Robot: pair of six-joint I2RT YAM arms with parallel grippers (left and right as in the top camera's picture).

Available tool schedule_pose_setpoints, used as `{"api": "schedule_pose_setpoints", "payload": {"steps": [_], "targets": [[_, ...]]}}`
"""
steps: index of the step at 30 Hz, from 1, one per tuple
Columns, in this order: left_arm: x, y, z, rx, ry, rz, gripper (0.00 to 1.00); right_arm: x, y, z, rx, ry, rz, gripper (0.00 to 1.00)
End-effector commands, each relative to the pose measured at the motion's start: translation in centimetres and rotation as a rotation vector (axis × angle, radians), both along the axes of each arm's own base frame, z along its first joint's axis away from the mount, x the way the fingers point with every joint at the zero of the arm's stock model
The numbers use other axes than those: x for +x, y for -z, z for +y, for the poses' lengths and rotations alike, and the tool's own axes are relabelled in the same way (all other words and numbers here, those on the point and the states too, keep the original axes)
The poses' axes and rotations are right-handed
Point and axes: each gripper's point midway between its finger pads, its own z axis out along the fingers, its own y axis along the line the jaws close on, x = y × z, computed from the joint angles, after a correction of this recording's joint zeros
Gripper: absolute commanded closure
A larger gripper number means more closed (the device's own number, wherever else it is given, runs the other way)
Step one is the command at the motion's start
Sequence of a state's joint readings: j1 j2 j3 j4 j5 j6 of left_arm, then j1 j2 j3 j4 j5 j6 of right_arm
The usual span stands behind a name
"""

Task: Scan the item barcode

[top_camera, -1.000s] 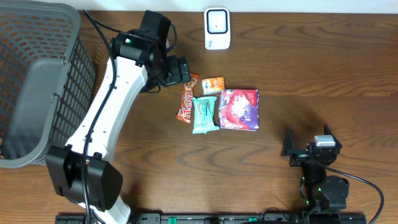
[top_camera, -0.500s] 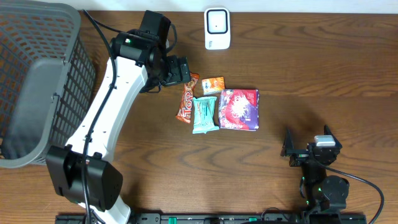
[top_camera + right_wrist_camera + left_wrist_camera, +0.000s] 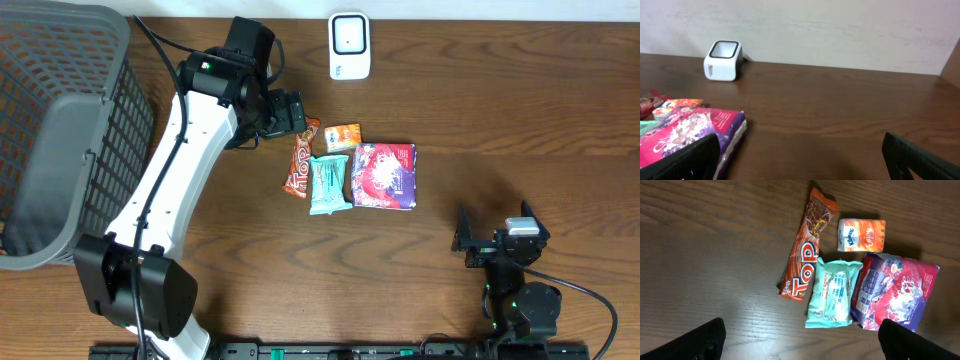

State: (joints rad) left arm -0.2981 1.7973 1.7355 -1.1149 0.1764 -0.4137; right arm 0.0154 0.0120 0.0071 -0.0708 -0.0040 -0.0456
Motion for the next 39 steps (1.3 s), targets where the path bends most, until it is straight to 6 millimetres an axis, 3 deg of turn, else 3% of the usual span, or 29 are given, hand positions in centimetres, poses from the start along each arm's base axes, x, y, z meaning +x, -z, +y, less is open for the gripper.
{"api": "schedule_pose_setpoints", "payload": {"steps": [1,36,37,39], "targets": [[-0.2,0.8,0.4,0.024,0.011,0.019,0.02,0.0,0.1,-0.2,-0.011,0.005,0.002,0.01],[-0.2,0.8,0.4,0.024,0.011,0.019,0.02,0.0,0.1,-0.1,-0.011,0.002,0.000,0.01],[-0.2,0.8,0.4,0.024,0.011,0.019,0.02,0.0,-0.1,0.3,0.006,-0.019,-0.006,0.01],[-0.2,0.8,0.4,0.024,0.011,0.019,0.02,-0.4,-1.7,3.4,0.181,-0.195,-0.050,0.01]]}}
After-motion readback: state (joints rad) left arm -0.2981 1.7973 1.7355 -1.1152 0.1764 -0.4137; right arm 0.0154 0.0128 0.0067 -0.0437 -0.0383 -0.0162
